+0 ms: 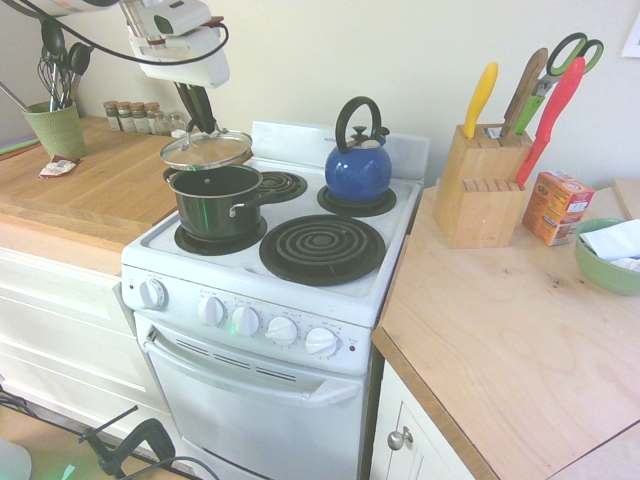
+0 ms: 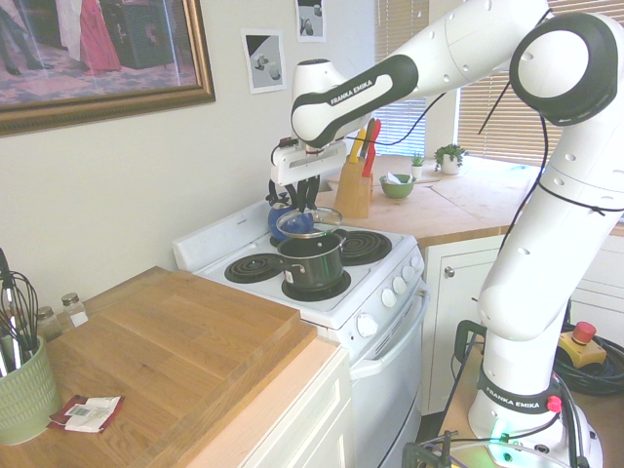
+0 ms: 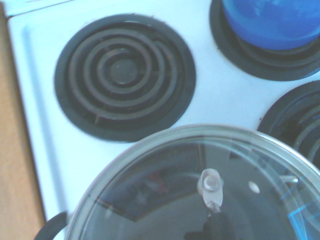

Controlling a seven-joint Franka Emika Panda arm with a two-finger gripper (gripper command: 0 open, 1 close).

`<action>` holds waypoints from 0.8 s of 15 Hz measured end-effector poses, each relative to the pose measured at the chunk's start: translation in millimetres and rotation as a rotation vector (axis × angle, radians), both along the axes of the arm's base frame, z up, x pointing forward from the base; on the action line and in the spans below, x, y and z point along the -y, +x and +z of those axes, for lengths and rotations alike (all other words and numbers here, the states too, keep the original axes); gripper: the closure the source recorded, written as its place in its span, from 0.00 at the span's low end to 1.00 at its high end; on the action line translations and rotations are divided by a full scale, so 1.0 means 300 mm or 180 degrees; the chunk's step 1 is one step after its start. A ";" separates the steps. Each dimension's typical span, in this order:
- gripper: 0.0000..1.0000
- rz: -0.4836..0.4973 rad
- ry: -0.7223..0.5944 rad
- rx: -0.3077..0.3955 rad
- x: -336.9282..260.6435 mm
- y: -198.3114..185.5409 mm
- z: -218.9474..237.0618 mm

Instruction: Cover the lid of the pot

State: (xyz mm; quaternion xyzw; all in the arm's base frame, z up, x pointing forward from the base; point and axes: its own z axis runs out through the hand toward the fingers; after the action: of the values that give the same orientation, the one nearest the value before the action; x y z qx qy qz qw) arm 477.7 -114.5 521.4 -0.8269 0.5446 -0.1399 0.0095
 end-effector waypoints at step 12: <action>1.00 0.0024 0.0027 -0.0133 0.004 0.044 -0.143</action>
State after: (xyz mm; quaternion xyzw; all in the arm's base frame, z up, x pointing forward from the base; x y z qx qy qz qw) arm 491.1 -115.8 478.4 -0.8317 0.5421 -0.1202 0.0022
